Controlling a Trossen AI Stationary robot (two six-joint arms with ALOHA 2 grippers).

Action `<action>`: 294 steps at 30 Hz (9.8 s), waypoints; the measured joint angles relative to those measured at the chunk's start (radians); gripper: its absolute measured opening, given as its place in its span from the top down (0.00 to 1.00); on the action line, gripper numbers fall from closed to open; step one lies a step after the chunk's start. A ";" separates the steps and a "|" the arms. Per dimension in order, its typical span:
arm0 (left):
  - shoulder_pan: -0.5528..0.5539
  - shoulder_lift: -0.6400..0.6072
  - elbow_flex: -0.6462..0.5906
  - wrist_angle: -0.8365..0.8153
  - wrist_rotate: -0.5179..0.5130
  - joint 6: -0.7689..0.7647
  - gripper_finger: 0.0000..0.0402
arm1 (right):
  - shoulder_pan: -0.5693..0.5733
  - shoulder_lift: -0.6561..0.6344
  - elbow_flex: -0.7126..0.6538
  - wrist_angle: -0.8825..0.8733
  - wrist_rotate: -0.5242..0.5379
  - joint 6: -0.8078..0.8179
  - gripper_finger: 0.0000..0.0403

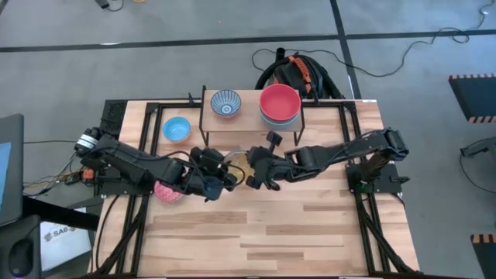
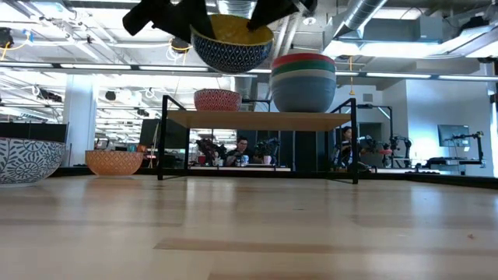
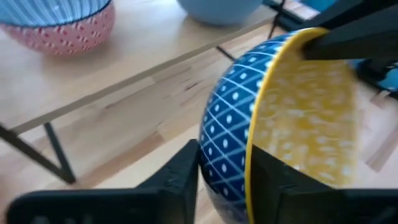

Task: Place and stack bowls onto a shelf
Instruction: Stack the patterned yellow bowl on top of the patterned blue bowl on the shelf, then stack the patterned red bowl on top of the patterned yellow bowl on the shelf

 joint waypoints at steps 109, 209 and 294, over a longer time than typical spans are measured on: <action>1.038 0.081 0.411 -0.103 0.800 0.541 0.58 | -0.504 -0.219 0.026 0.020 -0.832 0.180 0.61; -0.485 -0.111 -0.006 -0.442 0.040 -0.451 0.58 | 0.064 -0.217 -0.262 0.276 -0.355 0.836 0.61; -0.458 -0.445 -0.407 -0.648 0.439 -1.072 0.73 | -0.230 1.043 0.755 0.612 -0.671 0.759 0.35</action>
